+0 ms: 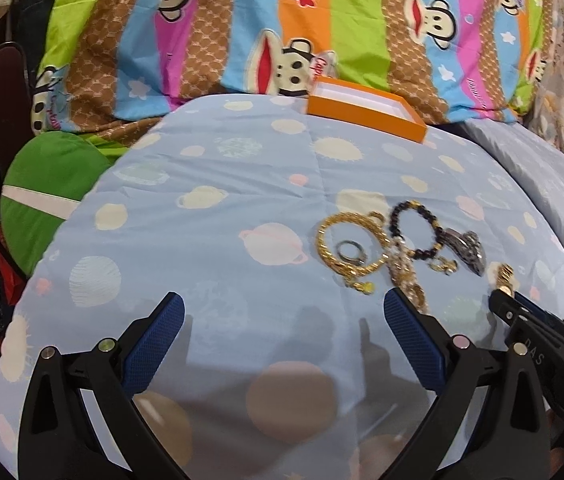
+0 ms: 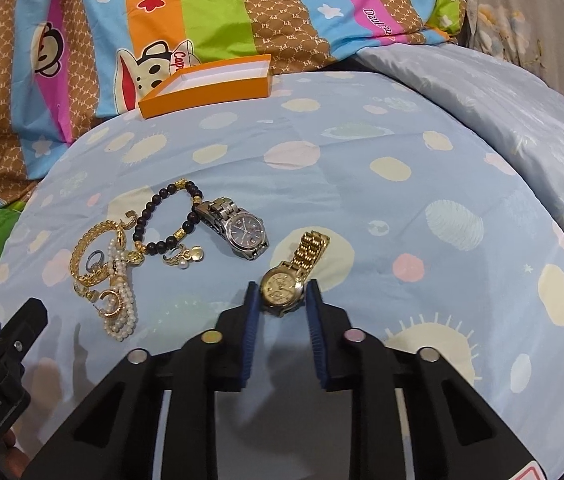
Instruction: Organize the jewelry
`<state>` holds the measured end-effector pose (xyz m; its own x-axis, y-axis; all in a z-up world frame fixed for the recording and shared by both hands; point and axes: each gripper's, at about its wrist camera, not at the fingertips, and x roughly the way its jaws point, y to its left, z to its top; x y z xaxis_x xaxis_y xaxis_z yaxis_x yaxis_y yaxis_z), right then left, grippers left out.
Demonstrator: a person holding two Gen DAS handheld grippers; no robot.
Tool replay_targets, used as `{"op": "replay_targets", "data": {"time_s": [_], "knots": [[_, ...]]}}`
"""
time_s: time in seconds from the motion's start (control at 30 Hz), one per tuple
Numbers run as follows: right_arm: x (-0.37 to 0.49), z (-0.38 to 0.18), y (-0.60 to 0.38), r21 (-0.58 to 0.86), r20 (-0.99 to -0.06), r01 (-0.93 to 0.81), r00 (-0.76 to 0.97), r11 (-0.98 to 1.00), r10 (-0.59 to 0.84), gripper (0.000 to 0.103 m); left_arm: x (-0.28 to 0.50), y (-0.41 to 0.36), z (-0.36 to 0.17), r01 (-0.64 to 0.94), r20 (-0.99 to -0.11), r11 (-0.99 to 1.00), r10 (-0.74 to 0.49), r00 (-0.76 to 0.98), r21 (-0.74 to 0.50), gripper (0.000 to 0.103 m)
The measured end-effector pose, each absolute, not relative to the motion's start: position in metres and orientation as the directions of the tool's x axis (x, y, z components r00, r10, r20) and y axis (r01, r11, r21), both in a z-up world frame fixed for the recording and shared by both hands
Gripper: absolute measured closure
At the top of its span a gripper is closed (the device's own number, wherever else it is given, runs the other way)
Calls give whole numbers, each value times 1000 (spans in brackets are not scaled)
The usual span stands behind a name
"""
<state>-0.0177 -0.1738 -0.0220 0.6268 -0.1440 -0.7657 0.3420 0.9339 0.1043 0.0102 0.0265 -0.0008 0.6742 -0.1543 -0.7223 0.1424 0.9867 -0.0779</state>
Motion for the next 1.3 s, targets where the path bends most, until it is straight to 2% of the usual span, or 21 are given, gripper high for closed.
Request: {"op": "replay_targets", "data": {"time_s": [0.23,0.5,0.67,0.73,0.77,1.03,1.2,1.3], "knots": [[-32,-22,-184,130,-755,310,646,942,-109,82,0,1,2,269,-720,958,-255,646,-98,6],[-40,-22,-196,179,-746,289,663,940,-61,82,2,-17,-1,288,-741,950,-281,609,-124,6],[-40,-22,-194,185,-741,273,669,944,-49,82,7,-19,-3,263,-743,959,-254,619,-108,17],[-40,-21,-194,193,-739,271,673,943,-42,82,10,-21,-6,270,-751,956,-262,606,-116,34],[-41,-22,-195,195,-738,270,673,943,-40,82,11,-22,-8,273,-757,955,-265,597,-119,36],[-40,-21,-193,193,-735,257,677,947,-33,82,13,-29,-10,296,-749,948,-277,602,-113,39],[-40,-21,-193,194,-735,252,677,948,-30,82,16,-34,-14,321,-765,939,-295,572,-122,61],[-40,-21,-193,194,-736,252,677,948,-29,82,17,-33,-15,329,-764,934,-314,564,-140,71]]}}
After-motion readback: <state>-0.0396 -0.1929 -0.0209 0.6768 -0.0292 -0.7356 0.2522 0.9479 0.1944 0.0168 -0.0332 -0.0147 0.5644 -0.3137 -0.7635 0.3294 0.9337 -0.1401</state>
